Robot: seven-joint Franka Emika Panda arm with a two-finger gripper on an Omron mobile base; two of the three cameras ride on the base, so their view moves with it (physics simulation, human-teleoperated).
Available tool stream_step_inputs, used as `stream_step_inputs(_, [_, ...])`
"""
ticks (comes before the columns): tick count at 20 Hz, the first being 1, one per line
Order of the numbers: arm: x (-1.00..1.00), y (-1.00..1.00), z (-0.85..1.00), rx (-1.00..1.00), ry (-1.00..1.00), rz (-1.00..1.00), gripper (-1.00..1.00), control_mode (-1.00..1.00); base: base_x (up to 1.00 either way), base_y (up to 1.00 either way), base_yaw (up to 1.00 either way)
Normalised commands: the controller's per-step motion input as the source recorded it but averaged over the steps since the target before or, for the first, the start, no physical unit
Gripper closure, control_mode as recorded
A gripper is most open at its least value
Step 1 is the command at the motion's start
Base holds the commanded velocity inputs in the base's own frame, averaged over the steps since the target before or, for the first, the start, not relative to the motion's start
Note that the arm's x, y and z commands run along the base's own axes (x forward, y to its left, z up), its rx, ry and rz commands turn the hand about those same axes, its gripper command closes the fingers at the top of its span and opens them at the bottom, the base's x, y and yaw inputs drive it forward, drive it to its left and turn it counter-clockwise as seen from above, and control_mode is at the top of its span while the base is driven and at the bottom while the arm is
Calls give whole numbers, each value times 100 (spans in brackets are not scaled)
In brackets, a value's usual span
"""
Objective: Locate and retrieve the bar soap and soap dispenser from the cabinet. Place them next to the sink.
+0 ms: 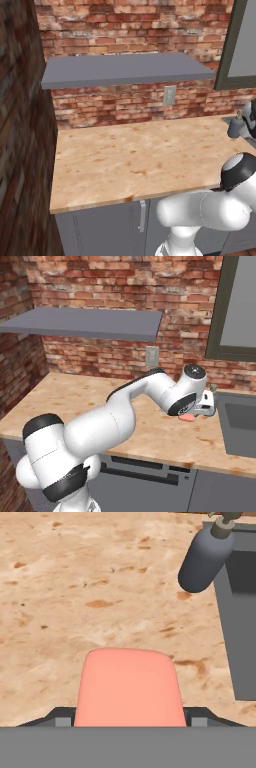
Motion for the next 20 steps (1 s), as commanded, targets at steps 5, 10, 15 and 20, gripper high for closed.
stream_step_inputs(5, [13,-18,-10,-6,-1,4,100,-100,0,0,0])
stream_step_inputs(10, [16,-15,-13,-11,1,6,100,-100,0,0,0])
stream_step_inputs(15, [10,-12,-32,-7,0,4,100,-100,0,0,0])
stream_step_inputs(20, [14,-13,-34,-5,1,2,100,-100,0,0,0])
